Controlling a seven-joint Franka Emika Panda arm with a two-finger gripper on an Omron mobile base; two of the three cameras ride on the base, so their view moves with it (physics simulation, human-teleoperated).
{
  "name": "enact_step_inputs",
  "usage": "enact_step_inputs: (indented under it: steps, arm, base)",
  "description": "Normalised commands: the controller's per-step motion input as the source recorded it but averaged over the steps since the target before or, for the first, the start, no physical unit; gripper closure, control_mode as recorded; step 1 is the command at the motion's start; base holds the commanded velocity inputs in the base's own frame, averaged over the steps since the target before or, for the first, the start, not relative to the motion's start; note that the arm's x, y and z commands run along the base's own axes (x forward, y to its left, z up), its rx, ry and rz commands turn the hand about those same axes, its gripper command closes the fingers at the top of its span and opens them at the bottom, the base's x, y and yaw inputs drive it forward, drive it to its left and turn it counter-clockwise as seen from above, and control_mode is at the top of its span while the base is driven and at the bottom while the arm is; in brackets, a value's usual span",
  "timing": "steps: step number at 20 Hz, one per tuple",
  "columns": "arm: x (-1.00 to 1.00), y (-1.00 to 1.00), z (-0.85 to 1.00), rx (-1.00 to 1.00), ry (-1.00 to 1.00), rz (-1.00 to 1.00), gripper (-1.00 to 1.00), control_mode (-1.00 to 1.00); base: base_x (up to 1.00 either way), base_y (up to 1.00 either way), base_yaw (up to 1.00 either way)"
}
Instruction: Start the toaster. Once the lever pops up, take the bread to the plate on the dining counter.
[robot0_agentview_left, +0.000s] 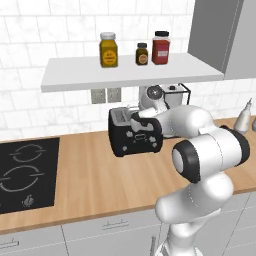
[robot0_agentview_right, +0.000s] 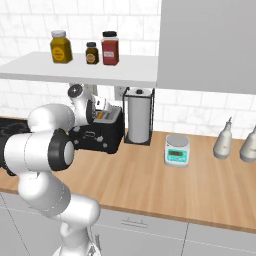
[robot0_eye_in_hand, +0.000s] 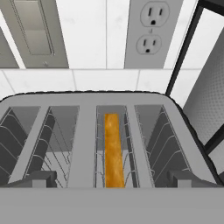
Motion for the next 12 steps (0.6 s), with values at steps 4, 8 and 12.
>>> enact_step_inputs:
  steps: [4,8,12]
  arm:
    - [0.0,0.0,0.0,0.0,0.0,0.0,-1.0,-1.0]
    - [0.0,0.0,0.0,0.0,0.0,0.0,-1.0,-1.0]
    - [0.0,0.0,0.0,0.0,0.0,0.0,-1.0,-1.0]
  base:
    - [0.0,0.0,0.0]
    - [0.0,0.0,0.0]
    - [0.0,0.0,0.0]
